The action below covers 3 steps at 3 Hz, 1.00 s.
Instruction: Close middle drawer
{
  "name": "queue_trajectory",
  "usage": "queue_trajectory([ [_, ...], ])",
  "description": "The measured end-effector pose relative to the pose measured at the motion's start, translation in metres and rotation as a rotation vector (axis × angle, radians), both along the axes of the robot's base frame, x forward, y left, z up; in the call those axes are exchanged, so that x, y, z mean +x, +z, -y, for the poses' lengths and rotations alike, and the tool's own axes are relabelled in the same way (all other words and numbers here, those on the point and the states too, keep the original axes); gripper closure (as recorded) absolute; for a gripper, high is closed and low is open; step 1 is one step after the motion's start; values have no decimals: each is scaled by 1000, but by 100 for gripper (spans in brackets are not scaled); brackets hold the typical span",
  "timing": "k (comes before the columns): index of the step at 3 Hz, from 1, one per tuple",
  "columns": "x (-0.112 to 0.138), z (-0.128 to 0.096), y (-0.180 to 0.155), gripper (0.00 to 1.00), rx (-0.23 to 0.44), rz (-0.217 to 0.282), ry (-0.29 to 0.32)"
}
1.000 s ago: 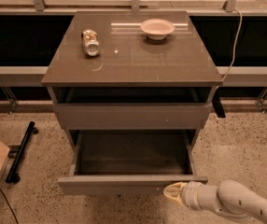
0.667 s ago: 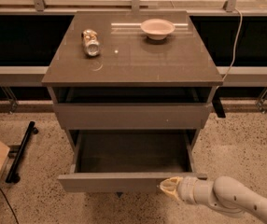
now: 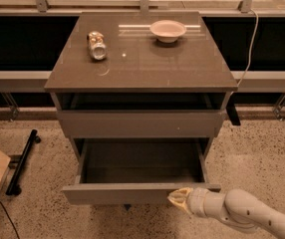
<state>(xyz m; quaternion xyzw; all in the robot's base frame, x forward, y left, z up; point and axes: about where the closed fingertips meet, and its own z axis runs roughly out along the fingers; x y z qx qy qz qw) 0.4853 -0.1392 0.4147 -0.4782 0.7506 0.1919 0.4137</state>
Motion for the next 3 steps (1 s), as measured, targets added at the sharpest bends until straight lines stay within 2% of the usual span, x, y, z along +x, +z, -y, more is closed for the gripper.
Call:
queue_trajectory([
  [1, 27, -17, -1, 100, 18, 82, 5],
  [3, 75, -29, 0, 100, 41, 193, -2],
])
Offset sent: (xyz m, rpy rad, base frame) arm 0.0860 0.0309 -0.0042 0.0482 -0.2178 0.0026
